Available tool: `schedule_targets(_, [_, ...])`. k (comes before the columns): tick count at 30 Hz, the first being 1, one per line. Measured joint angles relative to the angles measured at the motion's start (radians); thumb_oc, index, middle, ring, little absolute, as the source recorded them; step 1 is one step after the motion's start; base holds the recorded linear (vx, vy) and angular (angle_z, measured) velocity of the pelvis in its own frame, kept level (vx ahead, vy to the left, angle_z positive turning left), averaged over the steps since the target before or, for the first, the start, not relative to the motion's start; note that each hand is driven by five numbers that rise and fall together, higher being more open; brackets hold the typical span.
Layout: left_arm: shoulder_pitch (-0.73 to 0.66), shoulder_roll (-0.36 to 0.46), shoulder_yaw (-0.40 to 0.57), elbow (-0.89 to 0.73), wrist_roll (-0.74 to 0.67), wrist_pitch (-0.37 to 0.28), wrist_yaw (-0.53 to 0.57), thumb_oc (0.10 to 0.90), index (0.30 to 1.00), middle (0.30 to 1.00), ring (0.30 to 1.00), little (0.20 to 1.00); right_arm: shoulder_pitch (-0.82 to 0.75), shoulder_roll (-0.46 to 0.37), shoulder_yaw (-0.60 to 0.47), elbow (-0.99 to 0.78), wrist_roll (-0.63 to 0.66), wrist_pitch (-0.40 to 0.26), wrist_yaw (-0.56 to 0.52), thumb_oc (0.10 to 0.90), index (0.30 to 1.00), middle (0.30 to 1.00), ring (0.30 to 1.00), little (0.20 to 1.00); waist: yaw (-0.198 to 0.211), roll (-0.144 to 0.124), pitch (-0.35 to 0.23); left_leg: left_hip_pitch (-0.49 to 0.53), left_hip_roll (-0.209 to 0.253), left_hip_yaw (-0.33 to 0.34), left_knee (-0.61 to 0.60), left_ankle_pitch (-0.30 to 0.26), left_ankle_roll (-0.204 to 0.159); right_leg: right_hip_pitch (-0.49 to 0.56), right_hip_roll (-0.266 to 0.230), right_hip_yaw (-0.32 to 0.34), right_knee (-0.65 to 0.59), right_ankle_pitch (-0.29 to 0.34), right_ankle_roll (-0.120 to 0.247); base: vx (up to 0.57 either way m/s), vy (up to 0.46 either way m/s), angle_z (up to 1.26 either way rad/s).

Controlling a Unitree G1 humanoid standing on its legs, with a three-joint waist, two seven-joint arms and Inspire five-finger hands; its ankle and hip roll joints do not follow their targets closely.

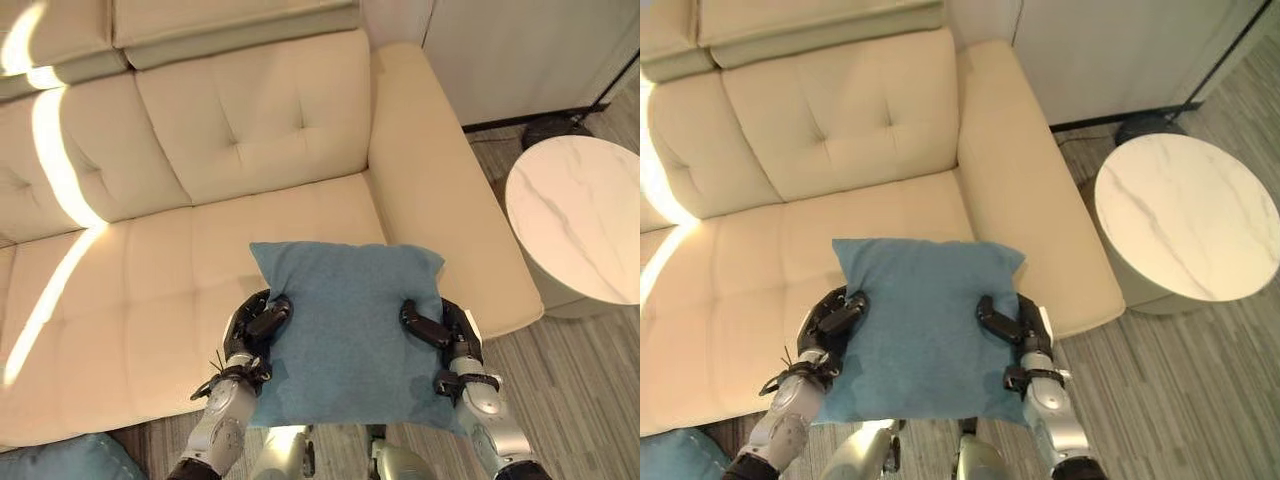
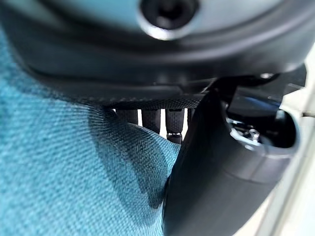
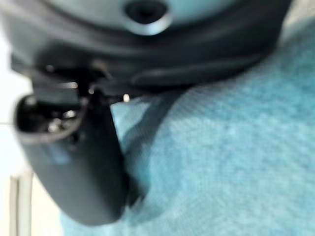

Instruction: Pick up all the scattered cushions and arrange them neatly on the sofa.

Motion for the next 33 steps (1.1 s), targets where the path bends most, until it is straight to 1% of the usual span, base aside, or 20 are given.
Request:
schedule_targets(3, [0.026,0.000,-0.001,-0.016,0.000,0.006,-0.018,0.400,0.300,0.300,0.300,0.300,0.042,-0.008,-0.007,-0.037,0.004,-0.004,0.004,0.400,0.300,0.300,0.300,0.300,0.028,0.016,-0.010,-0.020,0.011,-0.049,-0.002,0.001,-0.030,0.006,0.028,-0.050,-0.002,0.005,-0.020,-0.11,-0.047,0.56])
schedule_targets(4, [0.028,0.002,-0.001,-0.017,0.000,0.008,-0.018,0.400,0.300,0.300,0.300,0.300,0.050,-0.015,-0.008,-0.049,0.003,-0.003,0.004,0.400,0.300,0.300,0.300,0.300,0.032,0.019,-0.012,-0.049,0.017,-0.052,0.004,-0.033,-0.054,0.005,0.035,-0.081,-0.001,0.005,-0.032,-0.12,0.011,0.79])
schedule_targets(5, [0.021,0.003,-0.001,-0.016,0.000,0.014,-0.019,0.400,0.300,0.300,0.300,0.300,0.061,-0.018,-0.010,-0.066,0.003,-0.004,0.004,0.400,0.300,0.300,0.300,0.300,0.024,0.011,-0.013,-0.062,0.026,-0.014,0.019,-0.090,-0.080,-0.002,0.016,-0.118,0.000,0.005,-0.052,-0.07,0.033,0.99])
schedule_targets(6, [0.016,0.010,0.001,-0.015,0.000,0.016,-0.019,0.400,0.300,0.300,0.300,0.300,0.057,-0.015,-0.012,-0.073,0.002,-0.005,0.004,0.400,0.300,0.300,0.300,0.300,0.025,-0.006,-0.011,-0.085,0.022,0.025,0.049,-0.102,-0.069,-0.012,-0.013,-0.147,0.003,0.009,-0.059,-0.07,0.031,0.86])
schedule_targets(7, [0.014,0.009,0.000,-0.012,0.000,0.017,-0.019,0.400,0.300,0.300,0.300,0.300,0.051,-0.017,-0.015,-0.076,0.002,-0.004,0.002,0.400,0.300,0.300,0.300,0.300,0.029,-0.029,-0.008,-0.100,0.023,0.111,0.125,-0.132,-0.026,-0.019,-0.051,-0.162,0.009,0.009,-0.059,-0.01,0.037,0.71])
schedule_targets(8, [0.014,0.008,-0.001,-0.009,0.000,0.018,-0.019,0.400,0.300,0.300,0.300,0.300,0.058,-0.019,-0.020,-0.087,0.002,-0.004,-0.002,0.400,0.300,0.300,0.300,0.300,0.018,-0.040,-0.010,-0.107,0.028,0.154,0.184,-0.146,-0.012,-0.016,-0.078,-0.178,0.012,0.007,-0.058,-0.01,0.082,0.62])
schedule_targets(11, [0.021,-0.016,-0.004,-0.007,0.013,0.019,-0.033,0.400,0.300,0.300,0.300,0.300,0.073,-0.040,-0.032,-0.105,0.002,-0.003,-0.005,0.400,0.300,0.300,0.300,0.300,-0.012,-0.025,-0.021,-0.033,0.058,0.172,0.221,-0.150,-0.004,0.023,-0.116,-0.243,0.034,-0.011,-0.028,0.00,0.106,0.66])
schedule_targets(12, [0.025,-0.032,-0.011,-0.013,0.026,0.018,-0.037,0.400,0.300,0.300,0.300,0.300,0.086,-0.044,-0.046,-0.112,0.003,-0.004,-0.005,0.400,0.300,0.300,0.300,0.300,-0.027,-0.007,-0.032,0.000,0.069,0.173,0.201,-0.093,0.006,0.029,-0.109,-0.258,0.064,-0.029,-0.009,0.03,0.142,0.90])
schedule_targets(13, [0.015,-0.033,-0.013,-0.018,0.039,0.014,-0.044,0.400,0.300,0.300,0.300,0.300,0.080,-0.039,-0.061,-0.116,0.002,-0.005,-0.005,0.400,0.300,0.300,0.300,0.300,-0.028,-0.007,-0.034,0.014,0.061,0.175,0.157,-0.103,0.005,0.022,-0.126,-0.267,0.099,-0.040,0.001,0.06,0.177,0.84])
schedule_targets(14, [0.004,-0.033,-0.015,-0.018,0.039,0.015,-0.048,0.400,0.300,0.300,0.300,0.300,0.085,-0.034,-0.073,-0.123,0.002,-0.005,-0.005,0.400,0.300,0.300,0.300,0.300,-0.034,-0.010,-0.037,0.027,0.054,0.189,0.133,-0.101,0.005,0.026,-0.127,-0.276,0.100,-0.044,0.008,0.06,0.243,0.78])
schedule_targets(16, [-0.007,-0.012,-0.009,-0.018,0.040,0.014,-0.057,0.400,0.300,0.300,0.300,0.300,0.078,-0.014,-0.074,-0.130,0.001,-0.005,-0.002,0.400,0.300,0.300,0.300,0.300,-0.011,-0.036,-0.048,0.023,0.021,0.184,0.099,-0.110,0.020,0.015,-0.156,-0.285,0.117,-0.052,0.033,0.07,0.245,0.54])
schedule_targets(22, [0.005,0.079,0.010,-0.018,0.042,0.016,-0.057,0.400,0.300,0.300,0.300,0.300,0.078,0.055,-0.047,-0.130,-0.008,0.005,0.013,0.400,0.300,0.300,0.300,0.300,0.030,-0.085,-0.065,0.021,-0.034,0.158,0.091,-0.112,0.042,0.018,-0.205,-0.279,0.133,-0.050,0.055,0.07,0.188,0.19])
schedule_targets(23, [0.005,0.088,0.014,-0.018,0.048,0.017,-0.057,0.400,0.300,0.300,0.300,0.300,0.079,0.059,-0.044,-0.130,-0.009,0.005,0.017,0.400,0.300,0.300,0.300,0.300,0.037,-0.092,-0.065,0.021,-0.044,0.151,0.091,-0.113,0.053,0.011,-0.214,-0.261,0.155,-0.053,0.060,0.08,0.167,0.16])
schedule_targets(25, [0.004,0.085,0.015,-0.013,0.062,0.020,-0.057,0.400,0.300,0.300,0.300,0.300,0.082,0.056,-0.045,-0.129,-0.009,0.010,0.022,0.400,0.300,0.300,0.300,0.300,0.013,-0.093,-0.063,0.021,-0.060,0.117,0.098,-0.119,0.077,-0.033,-0.228,-0.157,0.272,-0.069,0.051,0.07,0.135,0.26])
schedule_targets(26, [0.004,0.085,0.015,-0.013,0.062,0.020,-0.057,0.400,0.300,0.300,0.300,0.300,0.082,0.056,-0.045,-0.129,-0.009,0.010,0.022,0.400,0.300,0.300,0.300,0.300,0.013,-0.093,-0.063,0.021,-0.060,0.117,0.098,-0.119,0.077,-0.033,-0.228,-0.157,0.272,-0.069,0.051,0.08,0.087,0.45])
schedule_targets(27, [0.005,0.100,0.013,-0.013,0.079,0.023,-0.057,0.400,0.300,0.300,0.300,0.300,0.095,0.061,-0.039,-0.129,-0.008,0.013,0.023,0.400,0.300,0.300,0.300,0.300,-0.007,-0.120,-0.069,0.037,-0.048,0.098,0.076,-0.118,0.083,-0.121,-0.193,0.051,0.363,-0.147,0.115,0.12,0.067,0.24])
schedule_targets(28, [0.005,0.115,0.014,-0.013,0.079,0.024,-0.057,0.400,0.300,0.300,0.300,0.300,0.091,0.061,-0.031,-0.129,-0.009,0.013,0.023,0.400,0.300,0.300,0.300,0.300,-0.006,-0.141,-0.068,0.045,-0.050,0.103,0.066,-0.111,0.081,-0.151,-0.171,0.088,0.361,-0.147,0.115,0.13,0.066,0.19])
schedule_targets(30, [0.006,0.134,0.019,-0.006,0.080,0.027,-0.057,0.400,0.300,0.300,0.300,0.300,0.078,0.068,-0.021,-0.129,-0.010,0.014,0.025,0.400,0.300,0.300,0.300,0.300,-0.008,-0.164,-0.069,0.060,-0.049,0.115,0.050,-0.118,0.092,-0.226,-0.113,0.105,0.356,-0.134,0.074,0.16,0.021,-0.19])
schedule_targets(32, [0.010,0.116,0.020,-0.006,0.085,0.028,-0.057,0.400,0.300,0.300,0.300,0.300,0.081,0.062,-0.024,-0.127,-0.010,0.014,0.025,0.400,0.300,0.300,0.300,0.300,-0.014,-0.155,-0.066,0.088,-0.041,0.124,0.029,-0.122,0.093,-0.252,-0.074,0.083,0.349,-0.085,0.010,0.25,0.013,-0.26])
schedule_targets(33, [0.017,0.102,0.031,-0.007,0.087,0.026,-0.057,0.400,0.300,0.300,0.300,0.300,0.078,0.054,-0.018,-0.126,-0.010,0.015,0.026,0.400,0.300,0.300,0.300,0.300,-0.004,-0.141,-0.067,0.094,-0.023,0.125,0.021,-0.121,0.094,-0.276,-0.054,0.067,0.371,-0.085,0.010,0.20,-0.007,-0.46])
